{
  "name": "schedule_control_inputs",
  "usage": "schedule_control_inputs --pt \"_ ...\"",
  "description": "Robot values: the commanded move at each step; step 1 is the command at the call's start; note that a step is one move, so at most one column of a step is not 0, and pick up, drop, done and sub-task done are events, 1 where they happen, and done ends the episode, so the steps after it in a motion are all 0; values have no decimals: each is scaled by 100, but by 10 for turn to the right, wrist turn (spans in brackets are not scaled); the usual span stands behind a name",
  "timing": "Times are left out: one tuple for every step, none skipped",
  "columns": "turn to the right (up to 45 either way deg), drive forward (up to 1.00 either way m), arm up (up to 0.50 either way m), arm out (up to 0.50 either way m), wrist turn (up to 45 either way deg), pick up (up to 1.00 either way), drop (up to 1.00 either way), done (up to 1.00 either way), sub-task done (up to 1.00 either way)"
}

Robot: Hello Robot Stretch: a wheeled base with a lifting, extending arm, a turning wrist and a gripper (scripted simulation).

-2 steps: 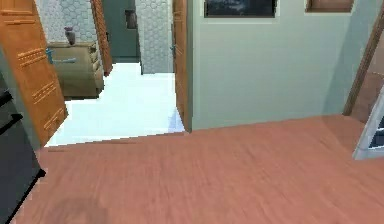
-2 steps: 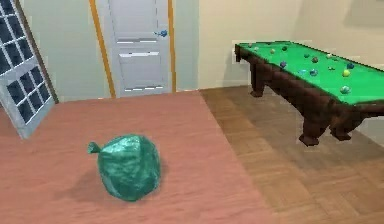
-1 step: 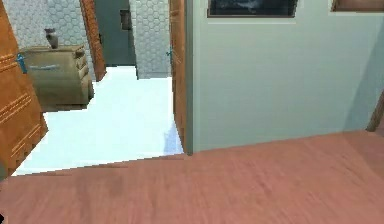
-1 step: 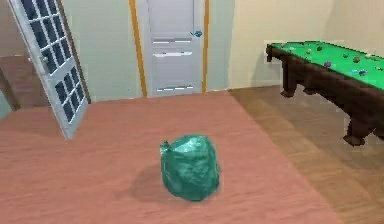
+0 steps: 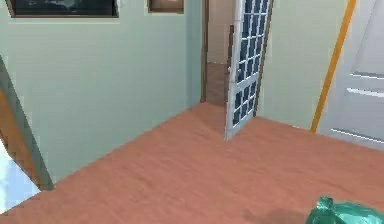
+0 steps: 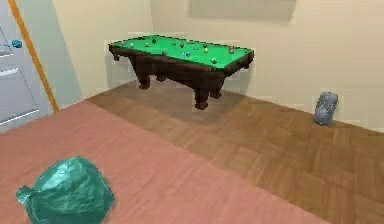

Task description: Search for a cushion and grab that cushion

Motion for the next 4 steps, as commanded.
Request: schedule_control_inputs --pt "0 90 0 0 0 0 0 0 0" --pt "360 0 0 0 0 0 0 0 0" --pt "0 5 0 0 0 0 0 0 0" --pt "-450 0 0 0 0 0 0 0 0"
